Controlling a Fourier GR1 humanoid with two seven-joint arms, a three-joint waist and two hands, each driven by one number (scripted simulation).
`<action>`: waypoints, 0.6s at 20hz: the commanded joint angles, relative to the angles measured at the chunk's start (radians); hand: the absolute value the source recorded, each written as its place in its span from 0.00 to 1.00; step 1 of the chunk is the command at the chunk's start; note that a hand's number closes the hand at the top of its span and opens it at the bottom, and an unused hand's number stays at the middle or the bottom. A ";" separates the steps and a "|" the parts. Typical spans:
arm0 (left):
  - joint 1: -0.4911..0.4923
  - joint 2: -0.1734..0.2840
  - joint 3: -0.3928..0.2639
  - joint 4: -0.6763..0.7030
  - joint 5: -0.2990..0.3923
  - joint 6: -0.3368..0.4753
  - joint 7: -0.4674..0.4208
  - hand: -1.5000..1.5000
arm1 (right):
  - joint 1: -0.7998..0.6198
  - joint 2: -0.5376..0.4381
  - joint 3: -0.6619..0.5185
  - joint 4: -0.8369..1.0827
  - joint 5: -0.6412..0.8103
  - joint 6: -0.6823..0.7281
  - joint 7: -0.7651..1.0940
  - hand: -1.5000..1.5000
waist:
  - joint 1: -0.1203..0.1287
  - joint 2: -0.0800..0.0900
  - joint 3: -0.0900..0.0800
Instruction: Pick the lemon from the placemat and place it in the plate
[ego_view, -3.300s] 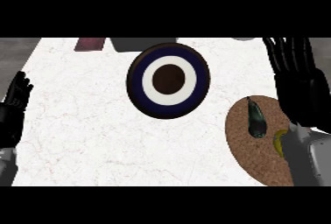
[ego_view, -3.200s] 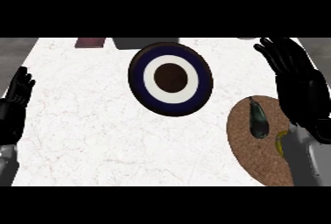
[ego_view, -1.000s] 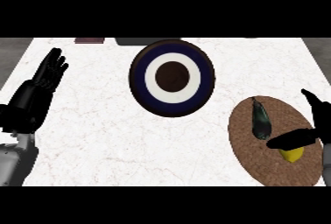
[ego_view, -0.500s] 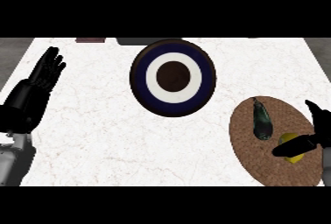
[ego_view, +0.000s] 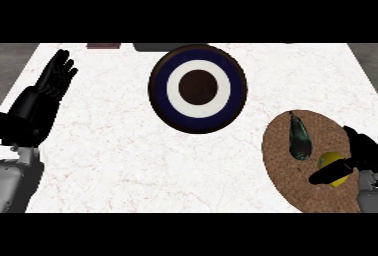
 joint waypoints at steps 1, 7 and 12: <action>0.030 -0.020 -0.008 -0.062 -0.026 0.005 0.037 0.50 | -0.034 0.038 -0.011 0.107 0.026 0.008 0.042 0.00 | 0.005 0.000 0.000; 0.027 -0.057 0.020 0.008 -0.062 -0.020 -0.038 0.50 | 0.015 0.060 -0.027 0.122 0.038 0.034 0.004 0.00 | 0.001 0.000 0.000; -0.006 -0.074 0.025 -0.001 -0.072 -0.032 0.006 0.50 | 0.014 0.119 0.009 0.192 0.129 -0.026 0.003 0.00 | 0.000 0.000 0.000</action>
